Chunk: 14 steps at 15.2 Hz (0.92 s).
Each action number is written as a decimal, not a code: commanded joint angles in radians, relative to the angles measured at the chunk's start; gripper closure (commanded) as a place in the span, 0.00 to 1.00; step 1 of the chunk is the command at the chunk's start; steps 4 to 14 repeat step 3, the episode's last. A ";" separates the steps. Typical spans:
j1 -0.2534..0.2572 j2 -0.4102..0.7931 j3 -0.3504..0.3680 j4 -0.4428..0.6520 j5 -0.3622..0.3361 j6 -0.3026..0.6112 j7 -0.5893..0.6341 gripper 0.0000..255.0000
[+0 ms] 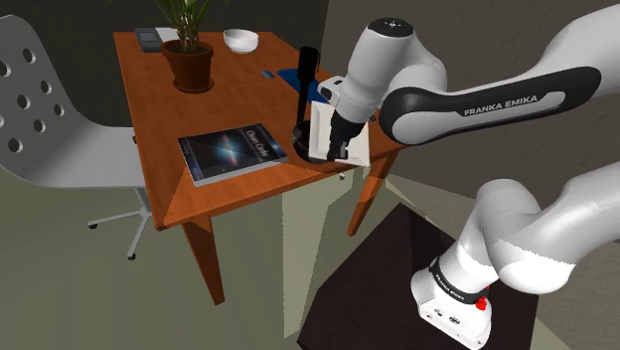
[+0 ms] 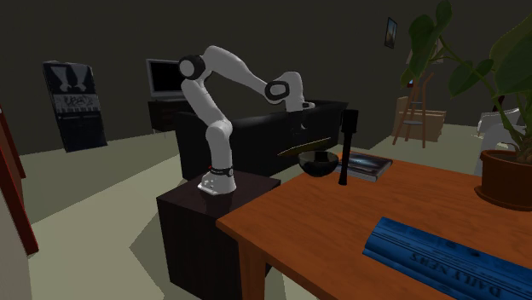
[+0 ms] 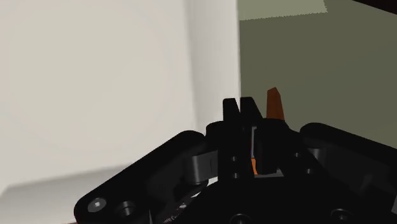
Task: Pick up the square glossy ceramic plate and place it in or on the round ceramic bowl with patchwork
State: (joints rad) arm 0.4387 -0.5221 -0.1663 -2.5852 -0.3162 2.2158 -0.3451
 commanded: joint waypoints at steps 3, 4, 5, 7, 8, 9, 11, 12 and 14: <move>0.000 0.000 0.000 0.000 0.000 0.000 0.000 1.00; 0.000 0.000 0.000 0.000 0.000 0.000 0.000 1.00; 0.000 0.000 0.000 0.000 0.000 0.000 0.000 1.00; 0.000 0.000 0.000 0.000 0.000 0.000 0.000 1.00; 0.000 0.000 0.000 0.000 0.000 0.000 0.000 1.00; 0.000 0.000 0.000 0.000 0.000 0.000 0.000 1.00; 0.000 0.000 0.000 0.000 0.000 0.000 0.000 1.00; 0.000 0.000 0.000 0.000 0.000 0.000 0.000 1.00; 0.000 0.000 0.000 0.000 0.000 0.000 0.000 1.00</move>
